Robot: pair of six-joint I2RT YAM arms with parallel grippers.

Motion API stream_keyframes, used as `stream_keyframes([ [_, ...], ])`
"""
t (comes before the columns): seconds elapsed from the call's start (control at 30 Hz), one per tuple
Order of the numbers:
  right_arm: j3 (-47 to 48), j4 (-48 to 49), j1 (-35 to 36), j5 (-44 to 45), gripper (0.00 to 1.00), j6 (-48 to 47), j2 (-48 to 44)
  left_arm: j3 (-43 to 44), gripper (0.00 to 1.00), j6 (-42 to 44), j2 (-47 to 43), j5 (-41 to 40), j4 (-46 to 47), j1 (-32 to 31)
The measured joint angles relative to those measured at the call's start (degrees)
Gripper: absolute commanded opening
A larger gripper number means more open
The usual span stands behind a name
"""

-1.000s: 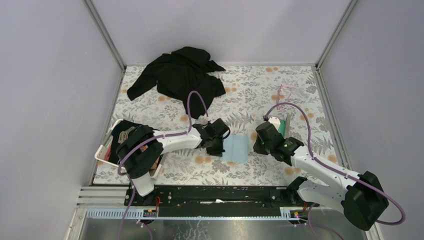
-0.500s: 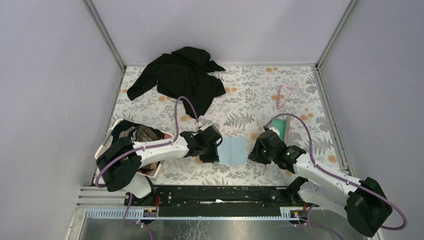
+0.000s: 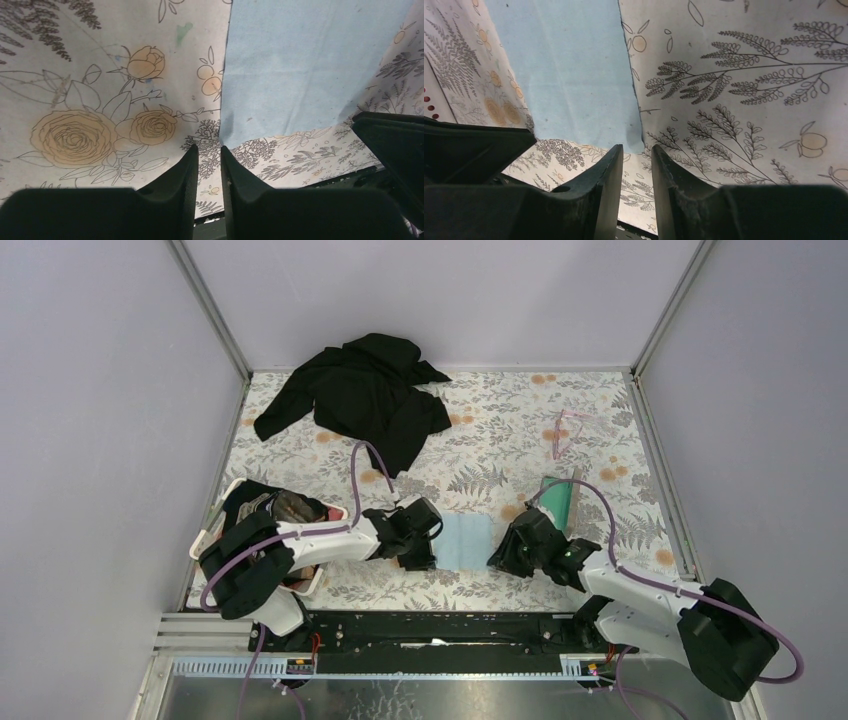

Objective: Organize the sunglasses
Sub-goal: Fold the glasses cleaning cloth at the center of the board.

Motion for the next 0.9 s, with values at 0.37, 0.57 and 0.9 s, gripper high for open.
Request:
stream_keyframes([
  [0.37, -0.24, 5.35, 0.17, -1.01, 0.26, 1.11, 3.3, 0.42, 0.1, -0.07, 1.92, 1.99, 2.95, 0.0],
  [0.57, -0.26, 4.52, 0.24, -0.98, 0.06, 1.09, 3.41, 0.42, 0.0, 0.02, 2.23, 2.71, 3.39, 0.0],
  [0.9, -0.28, 3.26, 0.31, -1.01, 0.0, 0.94, 2.99, 0.46, 0.0, 0.07, 2.29, 2.82, 3.45, 0.0],
])
